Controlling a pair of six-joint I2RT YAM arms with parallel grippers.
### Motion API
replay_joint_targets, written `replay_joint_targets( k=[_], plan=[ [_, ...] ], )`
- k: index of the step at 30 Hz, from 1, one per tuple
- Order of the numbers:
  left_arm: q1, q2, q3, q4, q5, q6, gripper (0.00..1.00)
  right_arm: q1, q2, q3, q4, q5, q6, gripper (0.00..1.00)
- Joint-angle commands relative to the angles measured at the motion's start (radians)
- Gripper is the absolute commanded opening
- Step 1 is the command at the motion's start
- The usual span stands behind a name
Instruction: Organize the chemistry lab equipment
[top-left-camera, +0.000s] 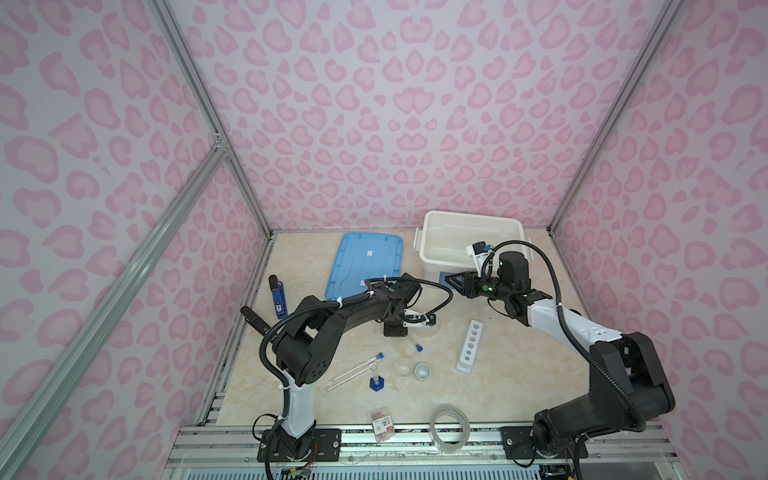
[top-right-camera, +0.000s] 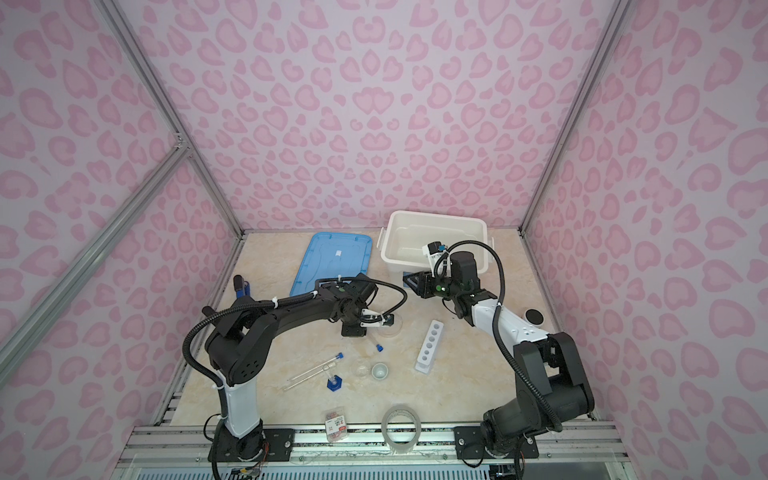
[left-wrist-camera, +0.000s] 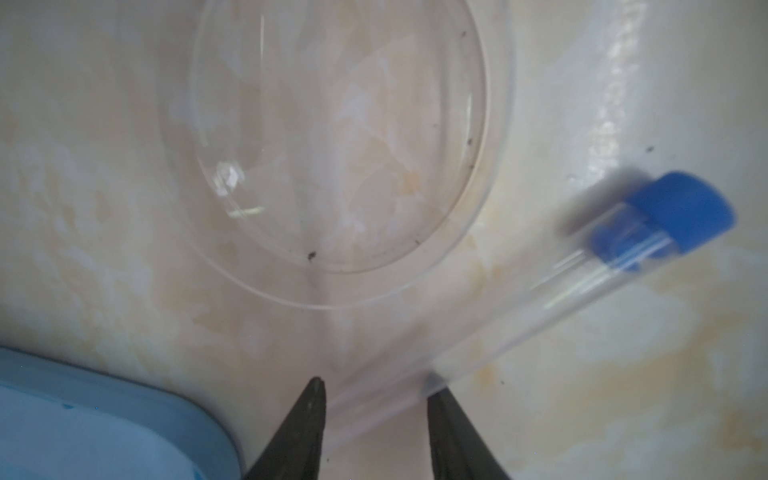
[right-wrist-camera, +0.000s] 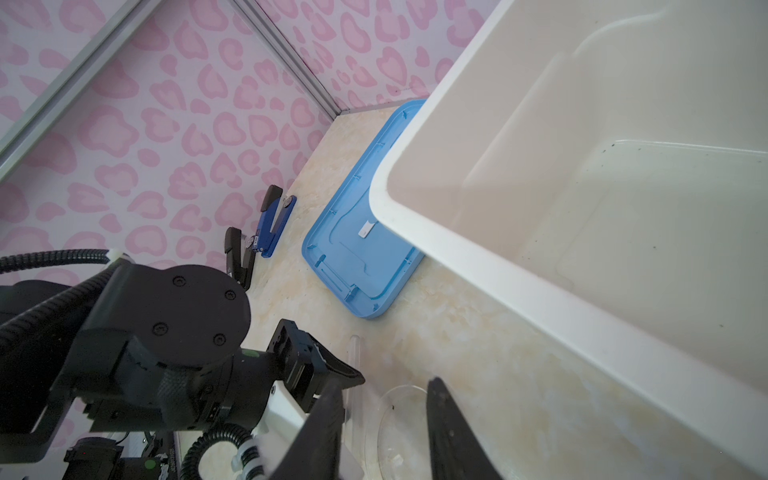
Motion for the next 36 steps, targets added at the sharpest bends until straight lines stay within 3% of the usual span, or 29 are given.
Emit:
replay_joint_targets(
  k=[1,7,13,20,26,36],
  plan=[
    [0.0,0.001,-0.005,-0.026,0.015,-0.009,0.41,-0.003,0.007,-0.004,0.016,-0.006,0.01,0.35],
    [0.0,-0.017,-0.03,-0.033,0.008,-0.022,0.31,-0.004,0.007,-0.006,0.013,0.001,0.017,0.35],
    [0.0,-0.027,-0.025,-0.053,0.001,-0.025,0.27,-0.003,0.008,-0.009,0.013,0.004,0.02,0.35],
    [-0.007,-0.01,-0.006,-0.06,0.021,-0.037,0.35,-0.004,0.011,-0.012,0.018,0.007,0.023,0.35],
    [-0.015,0.007,0.006,-0.06,0.039,-0.048,0.35,-0.008,0.013,-0.014,0.017,0.005,0.026,0.35],
    [-0.02,0.001,-0.027,-0.053,0.049,-0.06,0.2,-0.027,0.0,-0.034,0.038,0.002,0.049,0.35]
  ],
)
